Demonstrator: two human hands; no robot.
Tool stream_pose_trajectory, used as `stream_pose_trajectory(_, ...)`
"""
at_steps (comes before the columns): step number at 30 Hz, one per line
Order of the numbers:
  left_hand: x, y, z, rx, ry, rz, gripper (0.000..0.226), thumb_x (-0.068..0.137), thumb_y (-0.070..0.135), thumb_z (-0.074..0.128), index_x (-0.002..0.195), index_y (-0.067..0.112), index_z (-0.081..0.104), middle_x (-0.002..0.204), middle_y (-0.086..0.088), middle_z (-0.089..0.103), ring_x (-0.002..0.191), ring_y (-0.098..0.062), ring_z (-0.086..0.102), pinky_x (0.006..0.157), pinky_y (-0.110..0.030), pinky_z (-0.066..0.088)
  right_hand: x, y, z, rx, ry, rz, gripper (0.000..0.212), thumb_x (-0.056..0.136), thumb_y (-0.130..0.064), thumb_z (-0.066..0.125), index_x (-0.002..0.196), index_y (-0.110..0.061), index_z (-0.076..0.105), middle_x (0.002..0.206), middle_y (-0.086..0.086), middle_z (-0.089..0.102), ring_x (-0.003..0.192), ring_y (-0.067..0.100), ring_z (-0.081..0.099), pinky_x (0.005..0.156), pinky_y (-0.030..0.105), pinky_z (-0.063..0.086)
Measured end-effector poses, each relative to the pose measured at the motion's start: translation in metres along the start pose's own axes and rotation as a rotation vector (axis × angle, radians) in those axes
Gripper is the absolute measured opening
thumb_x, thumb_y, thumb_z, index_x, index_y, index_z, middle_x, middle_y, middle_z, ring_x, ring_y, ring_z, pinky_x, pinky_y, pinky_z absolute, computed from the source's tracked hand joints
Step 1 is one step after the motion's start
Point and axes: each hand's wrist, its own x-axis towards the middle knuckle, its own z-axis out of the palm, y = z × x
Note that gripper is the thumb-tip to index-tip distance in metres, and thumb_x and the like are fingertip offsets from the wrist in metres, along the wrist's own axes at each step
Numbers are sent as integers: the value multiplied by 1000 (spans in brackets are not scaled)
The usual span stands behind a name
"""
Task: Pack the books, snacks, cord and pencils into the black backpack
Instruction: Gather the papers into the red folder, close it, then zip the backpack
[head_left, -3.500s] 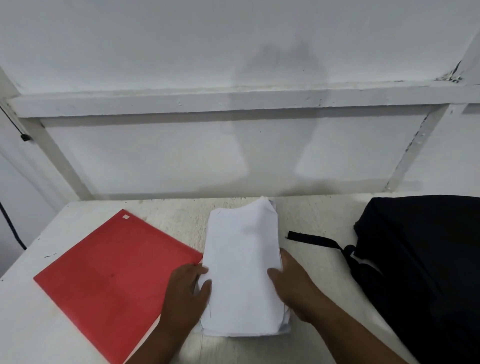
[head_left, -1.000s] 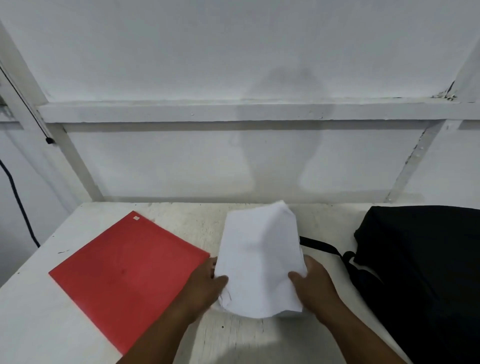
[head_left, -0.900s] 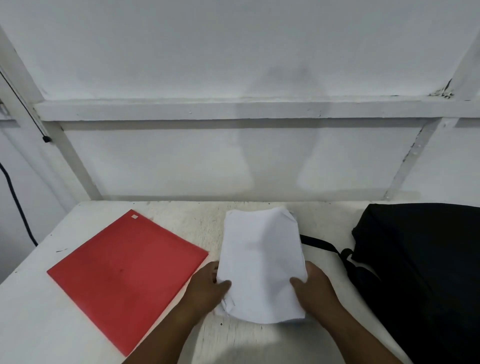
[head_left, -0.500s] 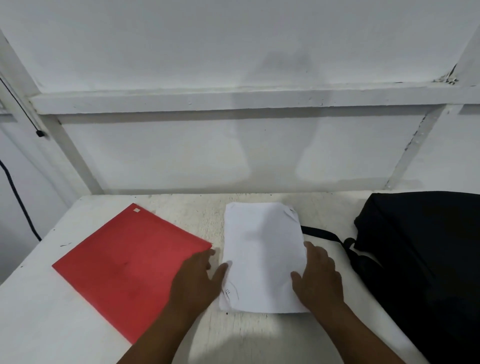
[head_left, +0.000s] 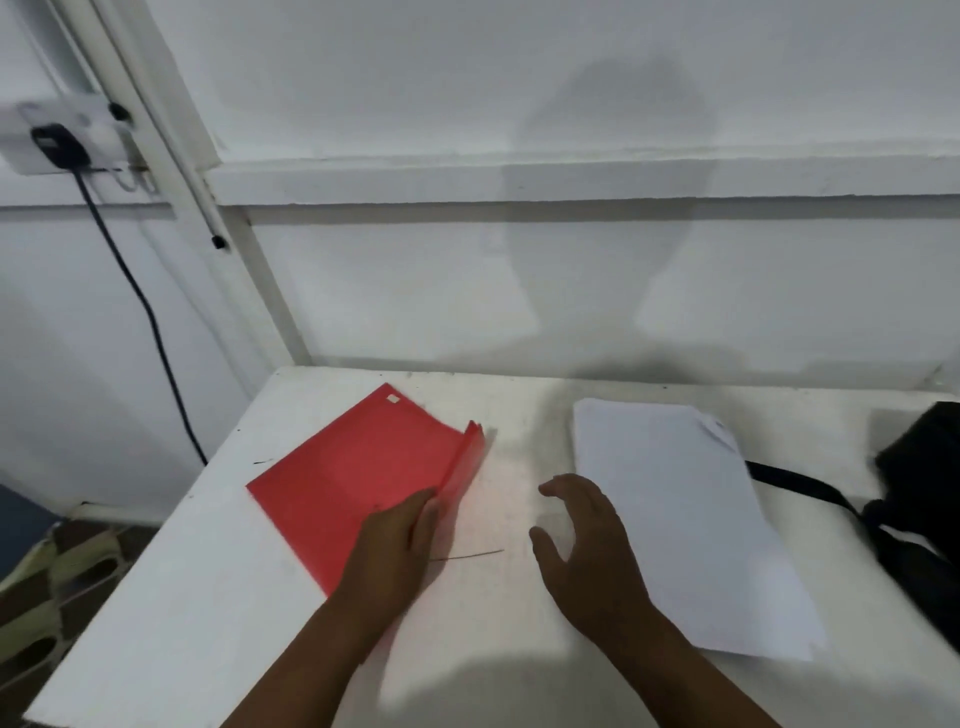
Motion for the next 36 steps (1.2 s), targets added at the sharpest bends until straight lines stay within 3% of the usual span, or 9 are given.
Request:
stream_pose_trajectory(4,5,-8,-58,-234,136,-90,32,106,27,43,80,27,61,70,15,59,65,-1,54,61,-19,39,3,-29,39,146,-58,147,45,88,-23,72,122,-40,48,121,-32,46,111,-13,47,95,5,36)
stream_pose_trajectory(6,9,-12,-85,-473,163,-212,28,106,30,43,100,31,71,94,8,73,85,-5,66,78,-27,51,8,-44,53,252,-77,277,43,91,-29,70,123,-42,45,123,-29,49,107,-6,53,92,16,47)
stream_pose_trajectory(8,12,-17,-108,-806,185,-279,31,106,28,43,102,30,73,104,-4,75,94,-24,71,87,-41,55,16,-61,65,396,-119,428,41,92,-40,66,127,-41,45,129,-17,54,104,3,61,92,27,53)
stream_pose_trajectory(13,18,-42,-142,-1210,306,-387,27,107,24,37,104,22,64,100,-3,77,86,-30,75,76,-48,60,34,-108,98,957,-293,818,59,87,-51,63,137,-37,36,132,7,56,93,29,74,88,51,58)
stream_pose_trajectory(17,17,-81,-144,-1210,346,-506,26,108,23,38,112,18,64,116,-8,73,97,-23,70,87,-46,58,45,-136,120,1192,-368,860,69,83,-23,77,137,-35,36,131,18,58,95,38,72,82,51,59)
stream_pose_trajectory(20,15,-103,-147,-1182,357,-526,30,109,20,36,102,19,65,98,3,74,86,-12,69,69,-30,57,53,-151,134,1167,-315,904,72,80,-11,80,138,-26,42,117,18,68,103,34,69,78,44,58)
stream_pose_trajectory(27,14,-128,-155,-1216,346,-527,33,110,14,32,103,18,64,84,8,75,71,-3,70,61,-20,57,50,-164,164,1093,-471,1110,43,87,-25,73,124,-6,60,119,18,67,105,37,66,84,48,58)
stream_pose_trajectory(30,14,-135,-160,-1227,354,-539,33,109,13,33,105,22,65,88,5,76,75,-10,72,67,-31,60,57,-162,167,1196,-307,1061,39,89,-9,68,124,5,58,112,21,71,103,34,69,87,47,58)
stream_pose_trajectory(36,17,-146,-174,-1294,343,-444,21,104,17,44,120,17,58,109,-11,73,87,-29,74,72,-38,63,80,-153,148,1118,48,782,45,86,5,68,127,-12,57,117,13,69,103,28,70,84,40,60)
